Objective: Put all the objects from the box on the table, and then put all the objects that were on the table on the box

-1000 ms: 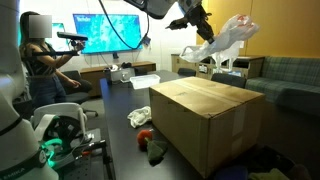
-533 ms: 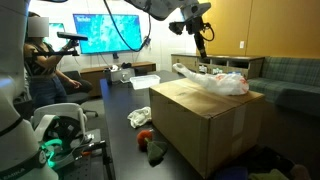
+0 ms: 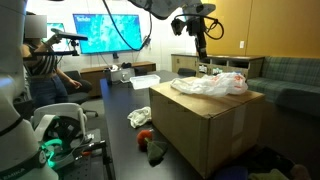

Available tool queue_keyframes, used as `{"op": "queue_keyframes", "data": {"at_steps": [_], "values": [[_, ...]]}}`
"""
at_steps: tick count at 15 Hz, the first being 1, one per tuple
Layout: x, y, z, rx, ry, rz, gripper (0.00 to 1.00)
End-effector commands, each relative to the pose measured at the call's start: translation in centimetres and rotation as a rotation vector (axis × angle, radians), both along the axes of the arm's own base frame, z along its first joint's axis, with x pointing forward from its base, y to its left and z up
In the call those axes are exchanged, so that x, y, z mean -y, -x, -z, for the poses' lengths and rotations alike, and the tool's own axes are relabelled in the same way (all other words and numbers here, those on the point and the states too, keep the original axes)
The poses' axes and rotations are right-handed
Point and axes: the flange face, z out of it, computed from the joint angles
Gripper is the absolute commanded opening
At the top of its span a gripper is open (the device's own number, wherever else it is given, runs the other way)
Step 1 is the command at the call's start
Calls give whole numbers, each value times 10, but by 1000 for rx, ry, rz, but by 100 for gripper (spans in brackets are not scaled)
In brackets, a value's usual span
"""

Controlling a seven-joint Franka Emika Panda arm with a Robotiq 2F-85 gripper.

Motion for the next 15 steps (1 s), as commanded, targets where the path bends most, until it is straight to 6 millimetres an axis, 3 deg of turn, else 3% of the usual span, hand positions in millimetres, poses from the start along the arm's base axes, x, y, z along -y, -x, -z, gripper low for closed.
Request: {"op": "queue_keyframes", "data": {"at_steps": [1, 10, 15], "values": [[22, 36, 9, -63, -3, -54, 100], [92, 147, 86, -210, -102, -104, 100], [113, 215, 146, -261, -155, -159, 100]]}}
